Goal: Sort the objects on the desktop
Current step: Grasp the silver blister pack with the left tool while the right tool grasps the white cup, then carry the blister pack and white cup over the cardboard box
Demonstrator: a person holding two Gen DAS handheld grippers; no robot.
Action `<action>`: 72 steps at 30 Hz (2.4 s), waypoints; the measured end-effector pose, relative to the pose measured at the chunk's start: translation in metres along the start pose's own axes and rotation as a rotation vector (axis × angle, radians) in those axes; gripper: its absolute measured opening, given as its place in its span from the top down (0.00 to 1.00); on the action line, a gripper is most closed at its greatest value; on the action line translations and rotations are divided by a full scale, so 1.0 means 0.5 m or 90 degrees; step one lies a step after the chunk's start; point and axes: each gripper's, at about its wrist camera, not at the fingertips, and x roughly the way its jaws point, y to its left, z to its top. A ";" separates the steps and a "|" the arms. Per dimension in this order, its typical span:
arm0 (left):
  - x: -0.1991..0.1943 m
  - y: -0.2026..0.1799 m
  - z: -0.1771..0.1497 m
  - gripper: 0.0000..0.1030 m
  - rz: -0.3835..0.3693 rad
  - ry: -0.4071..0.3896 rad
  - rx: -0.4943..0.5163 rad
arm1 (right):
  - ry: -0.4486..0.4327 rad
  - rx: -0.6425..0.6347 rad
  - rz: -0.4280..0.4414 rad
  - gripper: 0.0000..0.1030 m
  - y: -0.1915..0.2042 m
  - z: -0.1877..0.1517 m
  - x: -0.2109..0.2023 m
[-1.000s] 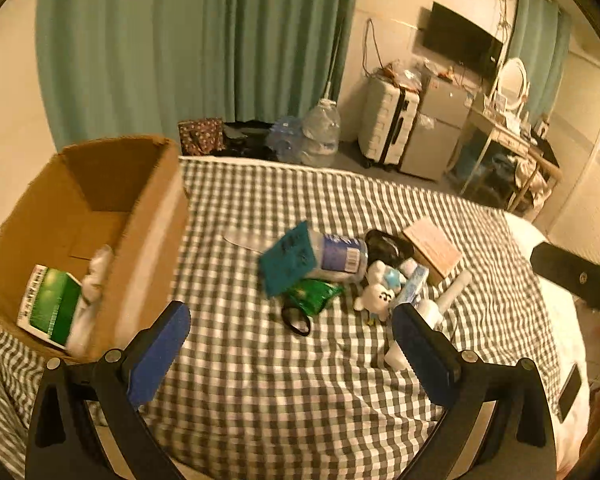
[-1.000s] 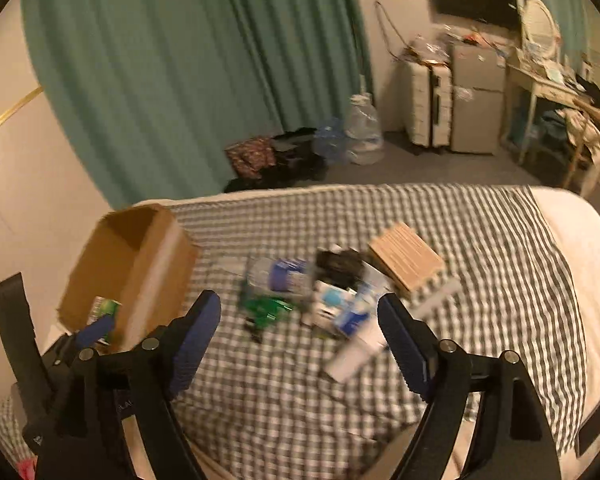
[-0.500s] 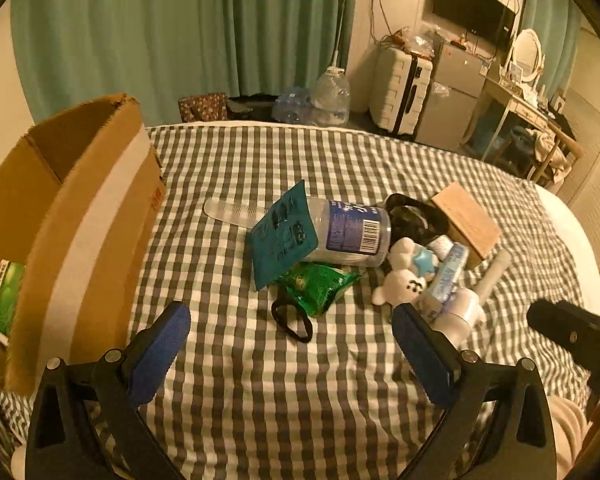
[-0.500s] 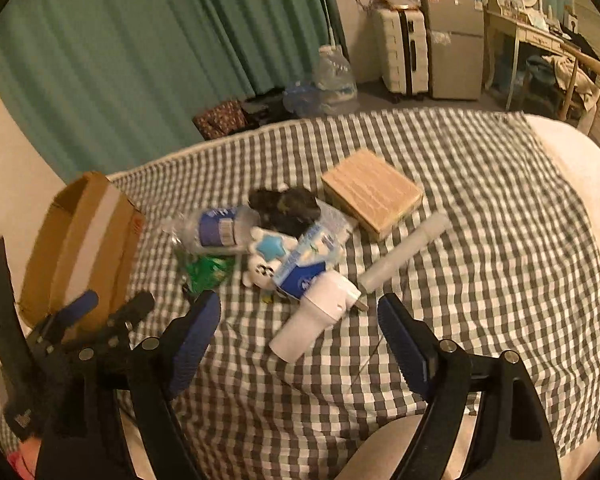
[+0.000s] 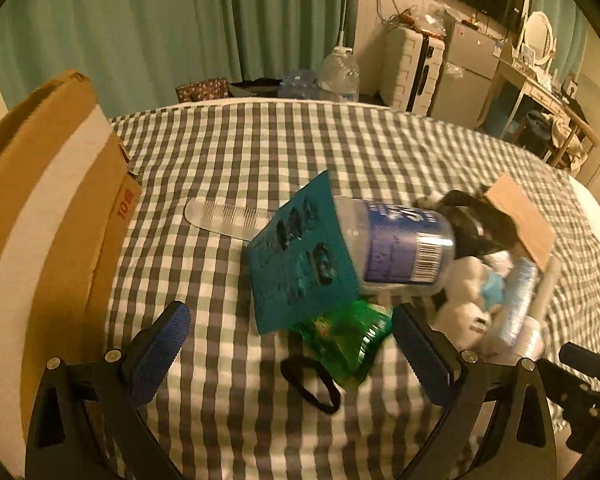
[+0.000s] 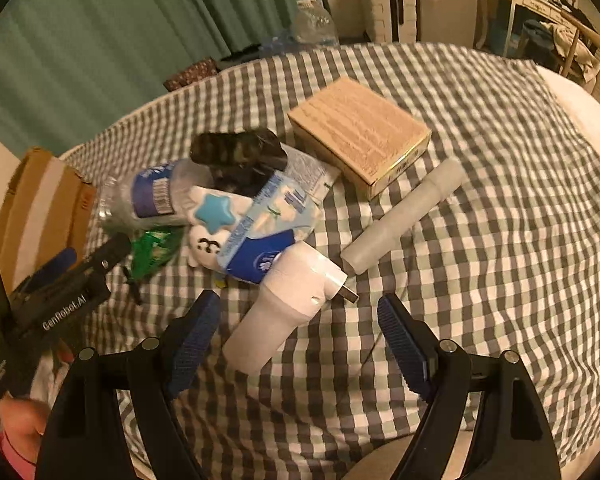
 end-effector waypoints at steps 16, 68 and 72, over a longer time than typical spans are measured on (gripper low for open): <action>0.076 0.048 0.012 0.66 -0.051 0.027 0.033 | 0.046 -0.012 -0.008 0.31 -0.001 0.003 0.092; -0.431 0.485 0.055 0.91 -0.028 -0.177 -0.094 | -0.185 -0.320 0.169 0.34 0.602 0.013 -0.283; -0.386 0.523 0.044 0.91 -0.023 -0.152 -0.113 | -0.154 -0.338 0.185 0.34 0.660 0.012 -0.229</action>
